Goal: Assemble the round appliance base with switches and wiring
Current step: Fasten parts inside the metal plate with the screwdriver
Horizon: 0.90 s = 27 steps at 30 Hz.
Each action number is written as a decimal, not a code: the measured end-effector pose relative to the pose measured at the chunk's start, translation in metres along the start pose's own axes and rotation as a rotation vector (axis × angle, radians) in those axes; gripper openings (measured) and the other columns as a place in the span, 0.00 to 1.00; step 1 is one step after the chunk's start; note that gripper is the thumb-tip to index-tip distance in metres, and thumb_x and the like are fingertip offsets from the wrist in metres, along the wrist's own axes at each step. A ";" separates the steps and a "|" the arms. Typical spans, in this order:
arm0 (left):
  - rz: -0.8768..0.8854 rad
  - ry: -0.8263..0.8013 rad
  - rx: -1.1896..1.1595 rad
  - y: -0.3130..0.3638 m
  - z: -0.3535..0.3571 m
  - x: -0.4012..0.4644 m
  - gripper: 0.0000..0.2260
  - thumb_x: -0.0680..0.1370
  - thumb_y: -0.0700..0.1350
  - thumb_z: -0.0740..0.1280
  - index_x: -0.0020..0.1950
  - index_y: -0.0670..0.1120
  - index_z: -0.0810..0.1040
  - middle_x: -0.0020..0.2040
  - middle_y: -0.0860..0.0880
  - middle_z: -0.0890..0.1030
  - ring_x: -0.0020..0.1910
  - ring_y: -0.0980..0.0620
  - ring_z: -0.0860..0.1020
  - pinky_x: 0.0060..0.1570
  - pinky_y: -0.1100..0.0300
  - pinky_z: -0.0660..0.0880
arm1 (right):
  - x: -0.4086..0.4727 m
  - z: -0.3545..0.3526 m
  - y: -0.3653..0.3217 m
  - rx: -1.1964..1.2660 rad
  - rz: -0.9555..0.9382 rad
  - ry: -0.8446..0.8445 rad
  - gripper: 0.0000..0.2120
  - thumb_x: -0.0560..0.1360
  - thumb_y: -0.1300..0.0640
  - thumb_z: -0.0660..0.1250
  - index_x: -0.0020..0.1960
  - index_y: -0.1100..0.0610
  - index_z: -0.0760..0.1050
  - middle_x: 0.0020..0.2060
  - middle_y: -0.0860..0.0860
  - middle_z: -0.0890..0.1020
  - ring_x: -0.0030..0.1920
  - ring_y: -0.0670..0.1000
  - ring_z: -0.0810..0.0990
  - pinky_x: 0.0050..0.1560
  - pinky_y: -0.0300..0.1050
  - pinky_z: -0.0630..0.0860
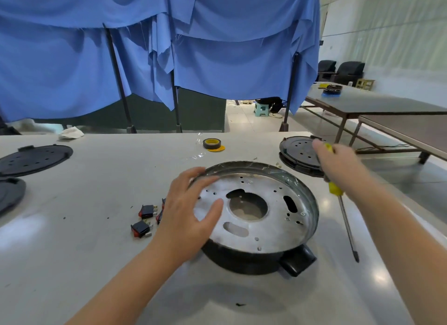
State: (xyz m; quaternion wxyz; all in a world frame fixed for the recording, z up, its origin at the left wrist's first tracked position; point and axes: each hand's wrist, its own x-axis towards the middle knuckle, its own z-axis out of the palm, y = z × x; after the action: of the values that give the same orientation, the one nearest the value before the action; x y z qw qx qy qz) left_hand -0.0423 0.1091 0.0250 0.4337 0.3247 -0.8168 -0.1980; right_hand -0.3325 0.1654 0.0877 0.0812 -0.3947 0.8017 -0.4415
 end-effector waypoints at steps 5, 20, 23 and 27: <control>-0.372 0.033 -0.232 -0.018 -0.002 0.008 0.27 0.77 0.40 0.67 0.72 0.59 0.64 0.68 0.57 0.65 0.67 0.59 0.65 0.62 0.60 0.66 | 0.006 0.028 0.043 -0.095 0.160 -0.037 0.24 0.75 0.38 0.60 0.41 0.60 0.72 0.37 0.57 0.78 0.39 0.58 0.77 0.41 0.50 0.73; -0.544 0.044 -0.325 -0.023 0.000 0.012 0.20 0.78 0.35 0.58 0.64 0.55 0.73 0.55 0.58 0.77 0.50 0.65 0.76 0.40 0.69 0.72 | -0.012 0.044 0.054 -0.270 0.008 0.038 0.13 0.77 0.48 0.62 0.56 0.54 0.78 0.52 0.53 0.81 0.49 0.54 0.78 0.46 0.47 0.72; -0.541 0.104 -0.339 -0.022 0.003 0.011 0.19 0.77 0.33 0.57 0.60 0.54 0.73 0.54 0.58 0.77 0.52 0.62 0.76 0.47 0.63 0.74 | -0.021 0.032 0.037 -0.105 -0.083 0.155 0.11 0.78 0.47 0.60 0.47 0.52 0.77 0.45 0.50 0.81 0.44 0.52 0.78 0.43 0.46 0.71; -0.559 0.171 -0.367 -0.019 0.006 0.009 0.18 0.77 0.33 0.56 0.55 0.54 0.74 0.51 0.57 0.77 0.54 0.58 0.76 0.50 0.60 0.74 | -0.040 0.027 0.011 0.041 -0.122 -0.057 0.12 0.77 0.45 0.61 0.41 0.51 0.78 0.40 0.49 0.82 0.43 0.51 0.80 0.44 0.48 0.75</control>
State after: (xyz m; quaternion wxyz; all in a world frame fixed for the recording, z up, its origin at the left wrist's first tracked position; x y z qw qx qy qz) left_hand -0.0443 0.0894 0.0155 0.4807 0.4678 -0.6079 -0.4249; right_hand -0.2992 0.1793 0.0544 0.0849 -0.4533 0.7645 -0.4504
